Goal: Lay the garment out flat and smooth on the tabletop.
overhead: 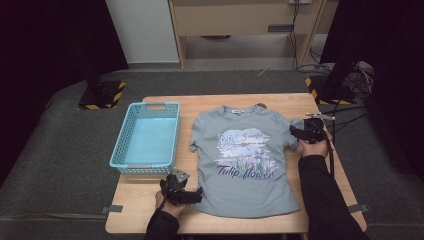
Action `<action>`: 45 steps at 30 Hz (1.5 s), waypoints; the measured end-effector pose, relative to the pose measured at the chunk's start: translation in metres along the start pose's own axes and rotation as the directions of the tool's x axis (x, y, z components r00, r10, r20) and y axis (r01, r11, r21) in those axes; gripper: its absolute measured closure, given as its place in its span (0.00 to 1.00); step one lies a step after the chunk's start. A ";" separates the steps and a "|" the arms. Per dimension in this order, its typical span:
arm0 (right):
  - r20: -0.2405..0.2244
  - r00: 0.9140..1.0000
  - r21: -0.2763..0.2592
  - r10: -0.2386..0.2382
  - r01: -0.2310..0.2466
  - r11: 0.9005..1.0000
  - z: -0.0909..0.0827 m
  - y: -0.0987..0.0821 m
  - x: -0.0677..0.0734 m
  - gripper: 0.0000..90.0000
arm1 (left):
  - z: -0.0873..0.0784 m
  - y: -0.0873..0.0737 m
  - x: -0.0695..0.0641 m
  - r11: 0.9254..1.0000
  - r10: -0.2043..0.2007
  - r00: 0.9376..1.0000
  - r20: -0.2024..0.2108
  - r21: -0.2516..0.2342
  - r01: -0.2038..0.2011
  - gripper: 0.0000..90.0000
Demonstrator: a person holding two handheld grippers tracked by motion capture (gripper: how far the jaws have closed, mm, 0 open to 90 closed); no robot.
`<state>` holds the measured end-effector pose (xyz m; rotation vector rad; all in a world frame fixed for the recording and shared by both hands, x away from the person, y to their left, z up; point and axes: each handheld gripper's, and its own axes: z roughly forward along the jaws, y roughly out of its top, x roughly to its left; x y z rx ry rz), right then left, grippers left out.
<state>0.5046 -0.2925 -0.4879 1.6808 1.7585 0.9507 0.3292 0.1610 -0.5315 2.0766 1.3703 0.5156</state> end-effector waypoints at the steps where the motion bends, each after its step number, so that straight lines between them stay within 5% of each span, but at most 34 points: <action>1: 0.008 1.000 0.000 -0.001 0.001 1.000 0.000 -0.002 -0.002 0.40 | 0.000 0.000 0.000 1.000 -0.001 1.000 0.000 0.000 0.001 0.00; 5: 0.067 0.998 0.041 -0.012 0.010 0.999 0.004 -0.016 -0.011 0.39 | 0.000 0.000 0.000 1.000 0.000 1.000 -0.001 0.001 0.000 0.00; 12: 0.103 0.993 0.095 -0.055 0.045 0.994 0.014 -0.029 -0.014 0.36 | 0.000 0.001 0.000 1.000 0.000 1.000 0.001 0.002 0.000 0.00; 13: 0.119 0.987 0.106 -0.107 0.094 0.990 0.016 -0.031 -0.012 0.35 | 0.000 0.000 0.000 1.000 0.000 1.000 0.001 0.001 0.000 0.00; 15: 0.135 0.981 0.121 -0.136 0.120 0.985 0.017 -0.032 -0.010 0.35 | 0.000 0.000 0.000 1.000 0.000 1.000 0.000 0.001 0.000 0.00; 23: 0.211 0.958 0.145 -0.195 0.167 0.975 0.016 -0.034 -0.023 0.34 | 0.000 0.000 0.000 1.000 -0.001 1.000 -0.001 0.002 0.001 0.00; 25: 0.190 0.970 0.129 -0.149 0.126 0.984 0.013 -0.032 -0.026 0.34 | 0.000 0.000 0.000 1.000 -0.001 1.000 0.000 0.002 0.001 0.00; 27: 0.114 0.990 0.080 -0.083 0.074 0.994 0.008 -0.029 -0.026 0.33 | 0.000 0.001 0.000 1.000 -0.001 1.000 0.000 0.002 0.001 0.00; 28: 0.093 0.993 0.068 -0.067 0.061 0.996 0.006 -0.027 -0.024 0.32 | 0.000 0.000 0.000 1.000 -0.001 1.000 0.000 0.002 0.001 0.00; 37: 0.030 0.998 0.063 -0.047 0.045 0.997 0.000 -0.029 -0.009 0.33 | 0.000 0.001 -0.001 1.000 -0.002 1.000 -0.001 0.003 0.002 0.00; 45: 0.041 0.998 0.093 -0.038 0.034 0.995 0.001 -0.035 -0.004 0.35 | 0.000 0.001 -0.001 1.000 -0.004 1.000 -0.002 0.002 0.004 0.00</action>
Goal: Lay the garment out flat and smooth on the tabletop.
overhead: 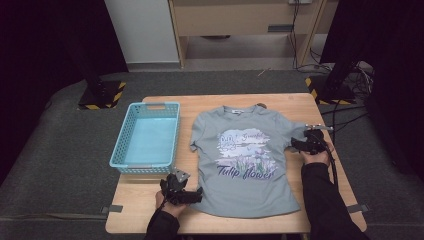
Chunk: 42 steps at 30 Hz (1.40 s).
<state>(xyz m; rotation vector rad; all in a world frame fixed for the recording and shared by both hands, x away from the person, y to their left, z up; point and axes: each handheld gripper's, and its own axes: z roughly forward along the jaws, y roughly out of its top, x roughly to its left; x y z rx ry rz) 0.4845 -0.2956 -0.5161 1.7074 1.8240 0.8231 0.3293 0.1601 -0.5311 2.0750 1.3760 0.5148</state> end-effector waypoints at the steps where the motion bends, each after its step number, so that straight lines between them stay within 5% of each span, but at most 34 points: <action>1: 0.001 1.000 0.005 -0.005 0.005 1.000 0.001 0.000 0.001 0.34 | 0.000 0.000 0.000 1.000 0.001 1.000 0.000 0.001 -0.001 0.00; 6: 0.047 0.995 0.057 -0.085 0.082 0.995 0.010 -0.005 0.005 0.31 | 0.000 0.000 0.000 1.000 0.001 1.000 0.000 0.000 -0.001 0.00; 19: 0.152 0.981 0.046 -0.121 0.116 0.992 0.006 -0.001 -0.012 0.30 | 0.000 0.000 0.000 1.000 0.000 1.000 0.000 -0.002 0.000 0.00; 22: 0.088 0.993 -0.005 -0.080 0.081 0.997 0.002 0.002 -0.007 0.29 | 0.000 0.000 0.000 1.000 0.000 1.000 0.000 -0.002 0.000 0.00; 27: -0.040 0.998 -0.028 -0.045 0.043 0.999 0.001 0.005 0.005 0.28 | 0.000 0.000 0.000 1.000 0.000 1.000 -0.001 -0.002 0.000 0.01; 31: -0.126 0.992 -0.043 0.002 -0.008 0.999 0.000 0.006 0.010 0.28 | 0.000 0.000 0.000 1.000 0.000 1.000 -0.001 -0.001 0.000 0.01; 36: -0.232 0.972 -0.027 0.042 -0.049 0.998 0.006 0.002 0.016 0.28 | 0.000 0.000 0.000 1.000 0.000 1.000 0.000 -0.001 0.000 0.01; 38: -0.251 0.967 -0.007 0.055 -0.059 0.998 0.009 0.000 0.017 0.27 | 0.000 0.000 0.000 1.000 0.000 1.000 0.000 -0.001 0.000 0.01; 42: -0.225 0.974 0.030 0.039 -0.033 0.999 0.014 -0.004 0.015 0.26 | 0.000 0.000 0.000 1.000 0.000 1.000 0.000 -0.002 0.000 0.01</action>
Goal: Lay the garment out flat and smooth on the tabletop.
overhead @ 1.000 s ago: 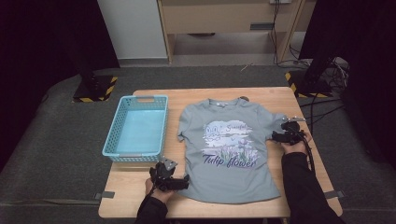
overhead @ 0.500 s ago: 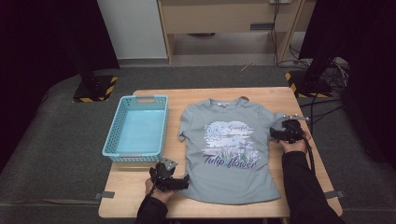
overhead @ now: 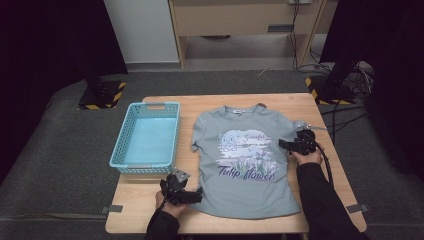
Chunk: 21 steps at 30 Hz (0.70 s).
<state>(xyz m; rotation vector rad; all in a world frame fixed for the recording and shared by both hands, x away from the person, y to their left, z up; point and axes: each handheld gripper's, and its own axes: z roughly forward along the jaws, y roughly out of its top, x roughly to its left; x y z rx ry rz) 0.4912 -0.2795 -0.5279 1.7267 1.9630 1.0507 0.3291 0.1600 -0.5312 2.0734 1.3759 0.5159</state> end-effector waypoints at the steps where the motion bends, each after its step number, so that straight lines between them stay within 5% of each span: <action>1: 0.002 1.000 -0.007 -0.001 0.001 1.000 0.000 -0.001 -0.001 0.26 | 0.000 0.000 0.000 1.000 0.001 1.000 0.000 0.001 -0.001 0.01; 7: 0.100 0.994 0.001 -0.039 0.039 0.999 -0.003 0.000 -0.004 0.23 | -0.003 0.003 -0.002 0.999 -0.002 1.000 -0.007 0.035 0.002 0.04; 13: 0.040 0.995 -0.065 -0.090 0.093 0.994 -0.011 0.010 0.023 0.22 | -0.011 0.016 -0.004 0.997 0.005 1.000 0.013 0.071 -0.006 0.07; 17: -0.014 0.991 -0.085 -0.136 0.135 0.987 -0.015 0.014 0.043 0.20 | -0.022 0.029 -0.001 0.999 -0.041 0.997 0.065 0.000 0.041 0.07; 21: -0.054 0.987 -0.103 -0.150 0.144 0.984 -0.024 0.015 0.050 0.19 | -0.029 0.045 -0.003 0.996 -0.045 0.993 0.111 -0.073 0.053 0.09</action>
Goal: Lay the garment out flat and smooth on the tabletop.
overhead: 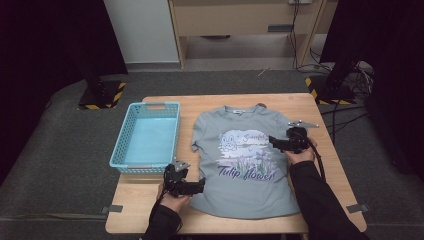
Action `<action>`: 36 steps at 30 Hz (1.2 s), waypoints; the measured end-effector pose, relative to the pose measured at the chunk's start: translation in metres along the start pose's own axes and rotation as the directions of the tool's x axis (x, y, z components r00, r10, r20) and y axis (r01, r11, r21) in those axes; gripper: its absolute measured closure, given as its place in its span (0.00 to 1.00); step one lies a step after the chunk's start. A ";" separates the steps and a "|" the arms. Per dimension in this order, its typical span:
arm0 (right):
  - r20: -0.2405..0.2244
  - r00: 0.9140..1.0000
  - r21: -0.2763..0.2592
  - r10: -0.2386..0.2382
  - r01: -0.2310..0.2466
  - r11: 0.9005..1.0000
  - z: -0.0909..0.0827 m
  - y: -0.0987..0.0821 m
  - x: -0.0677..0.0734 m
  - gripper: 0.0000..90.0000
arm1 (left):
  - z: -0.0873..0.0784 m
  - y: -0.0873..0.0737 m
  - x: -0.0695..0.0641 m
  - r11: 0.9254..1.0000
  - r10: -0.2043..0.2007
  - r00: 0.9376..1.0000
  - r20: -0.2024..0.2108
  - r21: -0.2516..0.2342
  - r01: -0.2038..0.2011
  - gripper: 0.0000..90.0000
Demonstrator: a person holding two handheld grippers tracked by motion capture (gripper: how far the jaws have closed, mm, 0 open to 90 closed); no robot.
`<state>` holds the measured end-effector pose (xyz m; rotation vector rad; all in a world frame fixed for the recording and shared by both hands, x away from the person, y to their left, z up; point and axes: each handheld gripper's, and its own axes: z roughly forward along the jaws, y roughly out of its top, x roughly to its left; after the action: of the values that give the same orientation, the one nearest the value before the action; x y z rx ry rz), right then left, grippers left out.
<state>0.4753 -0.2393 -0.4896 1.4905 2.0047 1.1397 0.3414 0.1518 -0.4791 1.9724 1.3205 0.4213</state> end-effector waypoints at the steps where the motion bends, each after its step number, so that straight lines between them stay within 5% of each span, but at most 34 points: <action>1: -0.009 1.000 0.004 -0.004 0.004 1.000 -0.002 0.000 0.001 0.18 | -0.001 0.005 -0.001 1.000 0.000 1.000 0.001 -0.014 0.000 0.09; 8: -0.063 0.996 0.015 -0.062 0.063 0.998 -0.020 -0.008 0.007 0.16 | 0.015 0.042 0.005 0.997 -0.036 0.999 -0.012 -0.065 0.035 0.11; 18: -0.161 0.979 0.045 -0.124 0.133 0.990 -0.040 -0.028 0.021 0.14 | 0.053 0.074 0.009 0.992 -0.055 0.997 -0.057 -0.120 0.048 0.14; 36: -0.244 0.959 0.056 -0.143 0.161 0.985 -0.064 -0.050 0.023 0.13 | 0.119 0.122 0.038 0.989 -0.108 0.978 -0.176 -0.123 0.087 0.18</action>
<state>0.3915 -0.2465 -0.4879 1.2557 2.3030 1.2412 0.5124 0.1138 -0.4787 1.8000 1.4662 0.6293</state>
